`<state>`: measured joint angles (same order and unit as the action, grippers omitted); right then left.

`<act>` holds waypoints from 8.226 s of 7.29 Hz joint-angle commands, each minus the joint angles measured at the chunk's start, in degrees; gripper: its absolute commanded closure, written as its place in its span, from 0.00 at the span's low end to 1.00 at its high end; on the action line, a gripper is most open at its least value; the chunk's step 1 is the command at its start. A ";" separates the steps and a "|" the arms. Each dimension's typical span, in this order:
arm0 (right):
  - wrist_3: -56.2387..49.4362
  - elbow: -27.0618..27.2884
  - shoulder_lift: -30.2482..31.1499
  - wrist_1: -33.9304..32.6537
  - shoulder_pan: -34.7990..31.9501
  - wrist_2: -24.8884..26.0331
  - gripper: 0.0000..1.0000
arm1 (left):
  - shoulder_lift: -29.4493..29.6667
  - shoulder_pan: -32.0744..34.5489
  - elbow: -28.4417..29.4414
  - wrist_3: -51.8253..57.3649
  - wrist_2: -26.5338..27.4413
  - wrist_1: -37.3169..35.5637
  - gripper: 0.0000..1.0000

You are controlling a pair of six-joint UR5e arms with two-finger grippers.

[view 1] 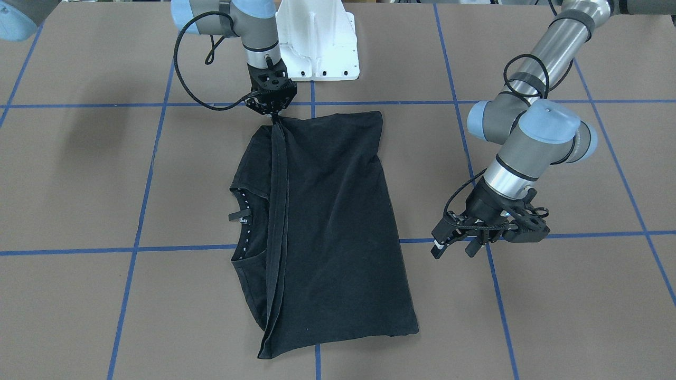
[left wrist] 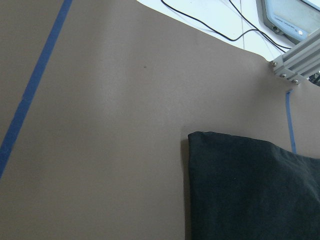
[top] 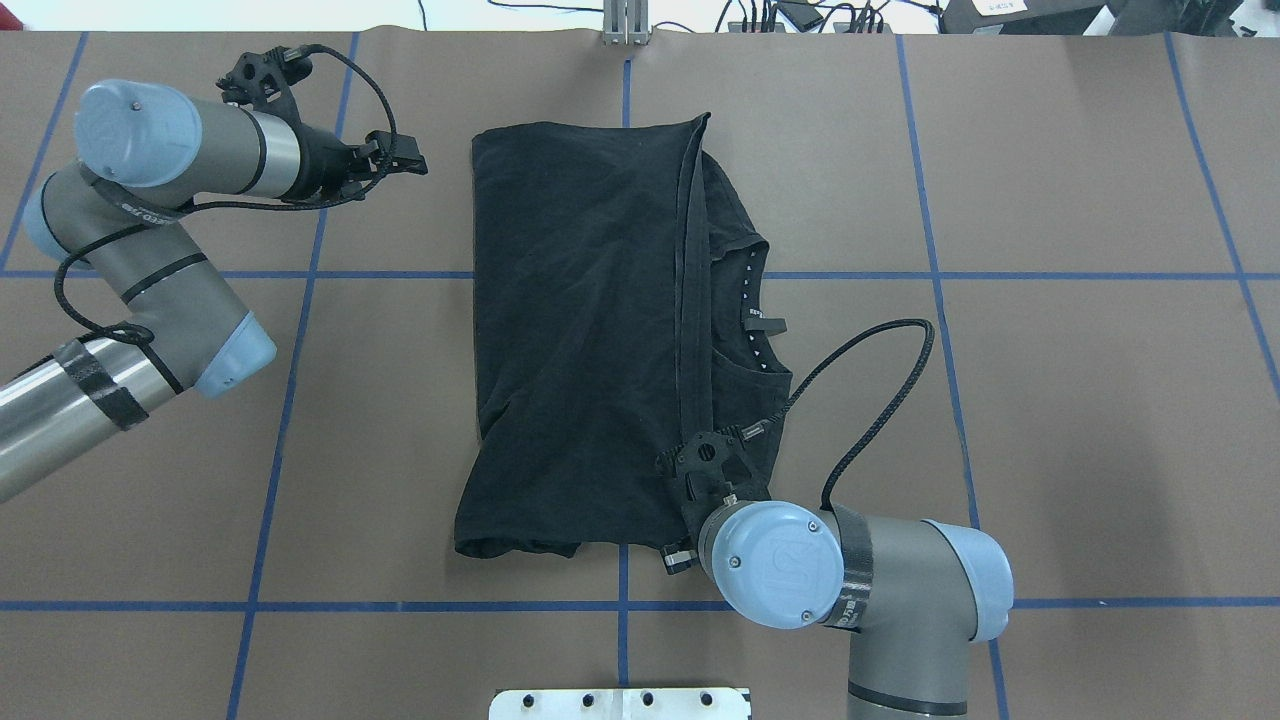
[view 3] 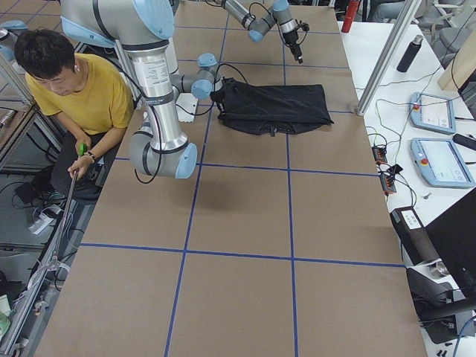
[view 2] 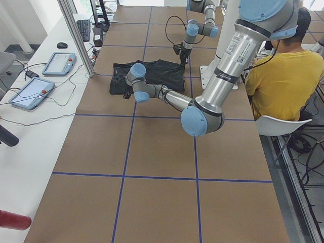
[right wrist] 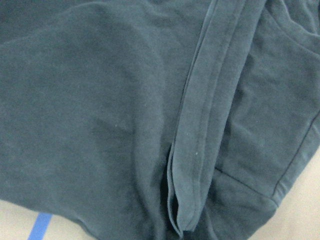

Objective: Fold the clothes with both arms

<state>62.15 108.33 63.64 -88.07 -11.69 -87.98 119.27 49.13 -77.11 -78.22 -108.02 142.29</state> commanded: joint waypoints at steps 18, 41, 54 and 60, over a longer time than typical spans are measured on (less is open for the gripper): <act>59.40 1.53 7.56 11.08 0.97 3.96 0.08 | 0.08 -0.09 0.39 -0.61 0.26 0.09 0.01; 58.17 6.01 7.55 10.02 -1.49 1.93 1.00 | -20.75 -38.48 -29.32 -36.04 22.76 -3.25 0.11; 61.07 14.60 9.74 7.04 -2.64 -2.27 1.00 | -20.40 -39.55 -44.68 -46.04 5.91 -16.35 1.00; 60.37 8.11 -3.11 0.53 -19.38 -18.42 1.00 | -13.57 -15.77 -40.00 -43.42 -4.73 -16.35 1.00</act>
<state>122.89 123.98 66.42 -87.33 -25.84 -101.74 103.02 27.76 -121.11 -122.26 -109.53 125.95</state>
